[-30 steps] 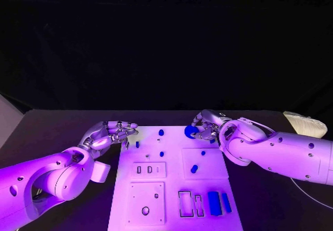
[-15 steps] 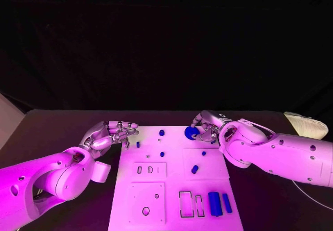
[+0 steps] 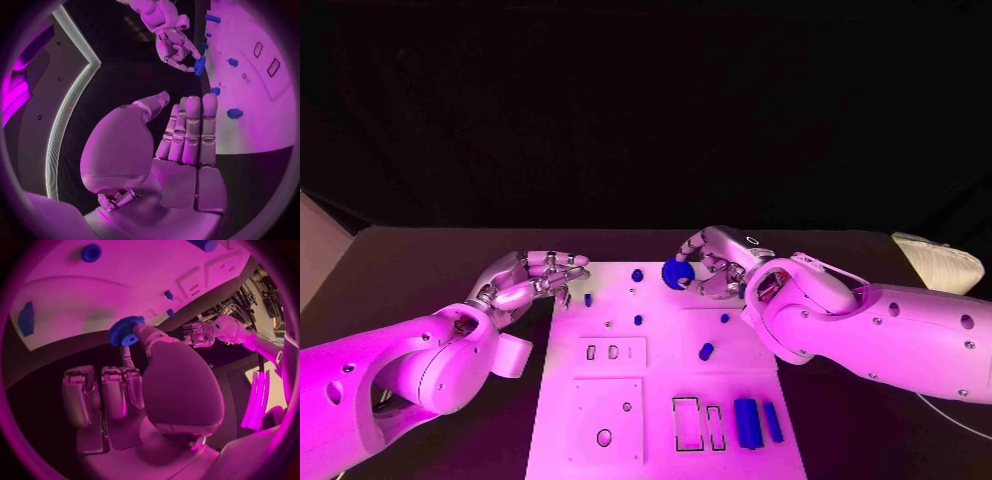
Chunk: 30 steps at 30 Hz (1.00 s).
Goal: Assemble the parts on the task board
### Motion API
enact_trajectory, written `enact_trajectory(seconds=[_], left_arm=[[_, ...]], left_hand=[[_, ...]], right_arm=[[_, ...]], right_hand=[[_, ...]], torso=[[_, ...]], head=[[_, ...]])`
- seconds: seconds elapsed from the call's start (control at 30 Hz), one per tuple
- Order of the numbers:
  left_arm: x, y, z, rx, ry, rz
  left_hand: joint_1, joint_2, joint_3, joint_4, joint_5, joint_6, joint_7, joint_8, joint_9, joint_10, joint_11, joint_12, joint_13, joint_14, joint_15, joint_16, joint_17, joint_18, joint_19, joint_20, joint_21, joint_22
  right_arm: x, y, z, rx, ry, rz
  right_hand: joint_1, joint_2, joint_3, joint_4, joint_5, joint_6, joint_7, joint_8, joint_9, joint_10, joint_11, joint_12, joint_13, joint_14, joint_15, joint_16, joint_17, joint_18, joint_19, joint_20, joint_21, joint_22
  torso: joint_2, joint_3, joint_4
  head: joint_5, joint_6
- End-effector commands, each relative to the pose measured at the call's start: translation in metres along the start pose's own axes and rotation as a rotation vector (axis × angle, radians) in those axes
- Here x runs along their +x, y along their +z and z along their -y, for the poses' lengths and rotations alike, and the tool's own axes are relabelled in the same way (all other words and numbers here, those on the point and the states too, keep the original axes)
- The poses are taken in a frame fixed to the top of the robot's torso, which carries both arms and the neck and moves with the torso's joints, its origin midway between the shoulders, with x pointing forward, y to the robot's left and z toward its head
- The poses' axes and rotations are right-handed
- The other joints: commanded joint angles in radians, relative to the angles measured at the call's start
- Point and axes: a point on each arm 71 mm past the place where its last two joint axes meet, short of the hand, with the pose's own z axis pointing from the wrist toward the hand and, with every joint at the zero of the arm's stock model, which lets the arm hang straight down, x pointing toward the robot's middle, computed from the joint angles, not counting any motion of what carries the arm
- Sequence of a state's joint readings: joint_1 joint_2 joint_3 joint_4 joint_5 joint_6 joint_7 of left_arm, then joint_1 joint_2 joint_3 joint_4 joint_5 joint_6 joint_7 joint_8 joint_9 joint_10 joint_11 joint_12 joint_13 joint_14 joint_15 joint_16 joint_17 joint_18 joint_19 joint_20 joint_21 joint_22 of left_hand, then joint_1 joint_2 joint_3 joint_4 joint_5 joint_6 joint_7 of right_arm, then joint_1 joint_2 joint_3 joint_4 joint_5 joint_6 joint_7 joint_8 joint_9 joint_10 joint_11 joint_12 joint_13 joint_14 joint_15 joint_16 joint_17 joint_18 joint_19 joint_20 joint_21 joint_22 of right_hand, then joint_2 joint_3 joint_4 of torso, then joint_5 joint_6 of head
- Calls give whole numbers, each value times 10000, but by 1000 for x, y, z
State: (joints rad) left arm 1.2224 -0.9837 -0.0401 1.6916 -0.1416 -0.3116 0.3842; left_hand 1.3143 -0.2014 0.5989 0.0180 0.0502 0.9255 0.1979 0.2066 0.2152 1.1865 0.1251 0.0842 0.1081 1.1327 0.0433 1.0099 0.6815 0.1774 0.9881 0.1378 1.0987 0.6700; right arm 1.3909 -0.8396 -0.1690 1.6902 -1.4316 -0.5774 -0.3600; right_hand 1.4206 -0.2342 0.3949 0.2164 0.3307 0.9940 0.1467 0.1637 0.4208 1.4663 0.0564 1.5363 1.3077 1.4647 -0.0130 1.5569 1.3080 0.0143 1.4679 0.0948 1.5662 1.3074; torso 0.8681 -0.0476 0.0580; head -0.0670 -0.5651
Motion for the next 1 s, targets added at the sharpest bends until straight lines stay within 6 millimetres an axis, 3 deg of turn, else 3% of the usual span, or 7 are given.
enact_trajectory(seconds=[0.03, 0.2, 0.4, 0.57, 1.0], left_arm=[[2, 1, 1, 59, -75, -136], [2, 1, 1, 57, -73, -131], [2, 1, 1, 55, -78, -141], [2, 1, 1, 54, -82, -144], [2, 0, 1, 51, -88, -141]], left_hand=[[-43, 3, 80, -13, -11, -73, -5, -16, 14, -86, -24, -6, -7, -18, 37, 62, -28, -6, -39, 50, 47, 25], [-43, 3, 80, -13, -11, -73, -5, -16, 14, -86, -24, -6, -7, -18, 37, 62, -28, -6, -39, 50, 47, 25], [-43, 3, 80, -13, -11, -73, -5, -16, 14, -86, -24, -6, -7, -18, 37, 62, -28, -6, -39, 50, 47, 25], [-43, 3, 80, -13, -11, -73, -5, -16, 14, -86, -24, -6, -7, -18, 37, 62, -28, -6, -39, 50, 47, 25], [-43, 3, 80, -13, -11, -73, -5, -16, 14, -86, -24, -6, -7, -18, 37, 62, -28, -6, -39, 50, 47, 25]], right_arm=[[0, -2, -15, -716, -129, 287], [7, 1, -32, -1112, -148, 122], [16, 8, -44, -1317, -248, -63], [26, 15, -51, -1361, -357, -321], [45, 26, -56, -1287, -701, -739]], right_hand=[[-155, -59, 58, -4, -7, 257, -155, 32, 34, 775, -65, 23, 2328, 979, -68, 33, 2278, -143, 1029, -76, 46, 2634], [-167, -70, 61, -3, -26, 258, -156, 31, 32, 778, -67, 26, 2331, 980, -69, 35, 2282, -143, 1029, -78, 46, 2634], [-184, -86, 75, -4, -70, 249, -157, 22, 27, 775, -69, 22, 2328, 980, -72, 34, 2279, -143, 1029, -82, 46, 2634], [-194, -95, 84, -5, -99, 241, -156, 15, 23, 769, -69, 14, 2320, 979, -72, 32, 2275, -143, 1029, -84, 46, 2634], [-201, -103, 92, -7, -119, 229, -154, 7, 19, 774, -69, 19, 2326, 977, -73, 30, 2267, -143, 1029, -85, 46, 2634]], torso=[[0, -2, -5], [-5, 11, -40], [-4, -7, -12], [30, -12, 16], [27, -10, 0]], head=[[38, -5], [84, -12], [66, -13], [82, -16], [150, -106]])
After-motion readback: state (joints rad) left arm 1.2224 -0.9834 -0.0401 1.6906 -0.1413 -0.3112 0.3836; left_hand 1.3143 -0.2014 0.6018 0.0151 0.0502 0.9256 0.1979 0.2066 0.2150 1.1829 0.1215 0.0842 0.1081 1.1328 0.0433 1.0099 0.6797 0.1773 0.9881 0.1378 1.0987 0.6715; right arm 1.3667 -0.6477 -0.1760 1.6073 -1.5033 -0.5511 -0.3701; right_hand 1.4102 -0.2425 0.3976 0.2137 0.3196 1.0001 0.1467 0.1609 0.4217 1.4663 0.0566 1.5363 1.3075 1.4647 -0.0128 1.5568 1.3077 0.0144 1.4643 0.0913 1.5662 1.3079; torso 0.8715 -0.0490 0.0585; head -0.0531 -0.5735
